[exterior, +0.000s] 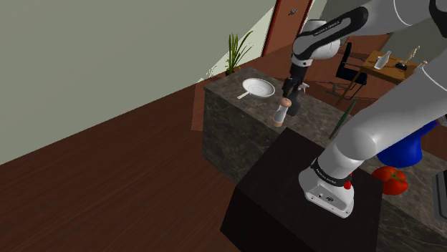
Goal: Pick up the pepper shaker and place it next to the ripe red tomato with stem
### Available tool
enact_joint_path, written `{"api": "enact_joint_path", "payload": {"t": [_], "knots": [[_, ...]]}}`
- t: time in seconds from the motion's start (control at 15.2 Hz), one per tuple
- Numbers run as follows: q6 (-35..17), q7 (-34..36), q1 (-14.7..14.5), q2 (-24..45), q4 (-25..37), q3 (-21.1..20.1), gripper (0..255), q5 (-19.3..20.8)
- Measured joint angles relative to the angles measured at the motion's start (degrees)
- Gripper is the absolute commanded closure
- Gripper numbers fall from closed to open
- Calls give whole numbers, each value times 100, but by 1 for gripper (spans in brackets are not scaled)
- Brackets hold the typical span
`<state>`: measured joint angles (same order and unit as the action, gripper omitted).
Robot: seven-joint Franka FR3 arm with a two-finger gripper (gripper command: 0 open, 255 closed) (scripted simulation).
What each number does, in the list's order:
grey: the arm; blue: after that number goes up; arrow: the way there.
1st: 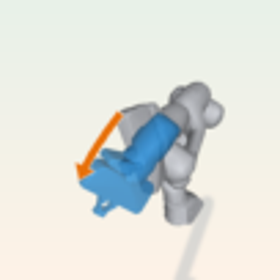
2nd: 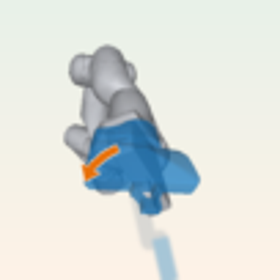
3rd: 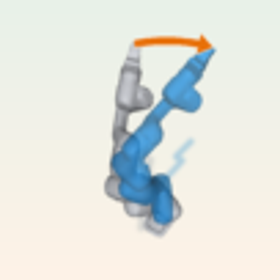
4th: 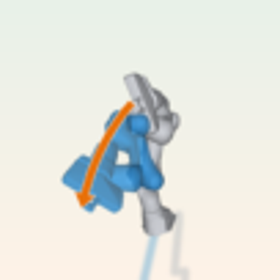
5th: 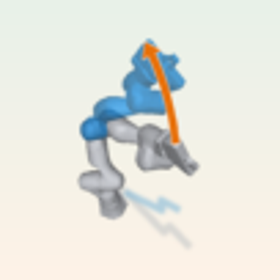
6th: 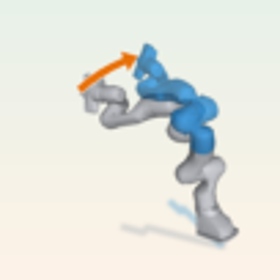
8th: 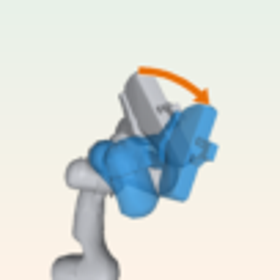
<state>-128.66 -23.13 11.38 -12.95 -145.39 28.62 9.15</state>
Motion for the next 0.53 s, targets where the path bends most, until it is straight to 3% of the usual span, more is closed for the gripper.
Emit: {"api": "enact_joint_path", "payload": {"t": [0.26, 0.53], "knots": [[-497, -638, 46, 988, 362, 371, 0, -506], [-846, -966, 101, 1450, 390, 453, 0, -831]]}}
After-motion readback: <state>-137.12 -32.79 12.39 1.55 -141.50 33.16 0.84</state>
